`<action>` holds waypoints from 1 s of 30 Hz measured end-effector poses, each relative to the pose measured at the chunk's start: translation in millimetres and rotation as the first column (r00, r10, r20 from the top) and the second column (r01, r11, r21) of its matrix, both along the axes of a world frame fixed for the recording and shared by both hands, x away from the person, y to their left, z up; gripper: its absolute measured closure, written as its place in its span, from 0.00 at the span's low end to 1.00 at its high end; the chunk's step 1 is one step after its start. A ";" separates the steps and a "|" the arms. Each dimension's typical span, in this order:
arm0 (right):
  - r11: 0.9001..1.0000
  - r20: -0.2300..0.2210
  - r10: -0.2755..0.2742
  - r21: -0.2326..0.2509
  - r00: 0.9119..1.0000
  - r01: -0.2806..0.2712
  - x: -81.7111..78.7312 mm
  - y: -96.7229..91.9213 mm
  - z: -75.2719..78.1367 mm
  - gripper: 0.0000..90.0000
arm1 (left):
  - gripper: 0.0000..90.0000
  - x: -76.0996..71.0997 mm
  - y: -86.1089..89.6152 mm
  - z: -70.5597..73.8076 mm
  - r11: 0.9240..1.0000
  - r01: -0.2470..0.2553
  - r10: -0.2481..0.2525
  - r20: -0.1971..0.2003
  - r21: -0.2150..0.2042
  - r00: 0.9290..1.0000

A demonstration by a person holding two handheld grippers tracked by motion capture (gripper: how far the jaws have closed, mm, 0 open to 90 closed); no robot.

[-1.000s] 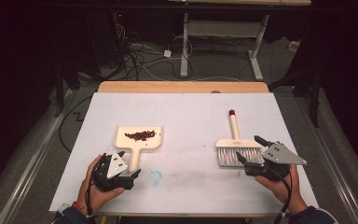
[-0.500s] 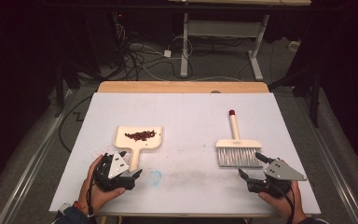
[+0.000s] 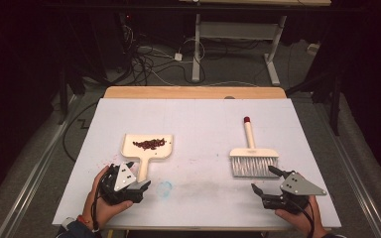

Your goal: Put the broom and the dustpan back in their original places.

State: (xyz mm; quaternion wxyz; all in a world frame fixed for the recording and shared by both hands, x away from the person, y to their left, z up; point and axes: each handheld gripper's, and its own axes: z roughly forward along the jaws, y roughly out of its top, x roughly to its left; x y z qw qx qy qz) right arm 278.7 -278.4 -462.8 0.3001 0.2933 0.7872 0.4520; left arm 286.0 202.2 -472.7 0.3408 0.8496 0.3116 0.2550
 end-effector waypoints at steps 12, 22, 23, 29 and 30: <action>0.999 0.020 -0.031 -0.013 0.999 0.031 0.2 -2.4 5.1 0.22 | 0.20 0.2 -0.8 -0.6 1.000 0.010 -0.010 0.000 0.001 1.000; 0.999 0.027 -0.033 -0.020 0.999 0.033 -1.0 -1.5 6.0 0.22 | 0.20 -0.8 -1.7 -0.4 1.000 0.016 -0.016 0.003 0.012 1.000; 0.999 0.030 -0.031 -0.022 0.999 0.032 -0.9 -1.3 6.0 0.22 | 0.20 -0.9 -1.9 -0.4 1.000 0.017 -0.017 0.004 0.013 1.000; 0.999 0.032 -0.034 -0.025 0.999 0.034 -0.7 -1.5 5.9 0.22 | 0.20 -0.2 -2.8 -0.4 1.000 0.018 -0.018 0.005 0.017 1.000; 0.999 0.034 -0.035 -0.025 0.999 0.036 -0.6 -1.6 5.9 0.22 | 0.20 0.0 -3.0 -0.4 1.000 0.019 -0.019 0.005 0.019 1.000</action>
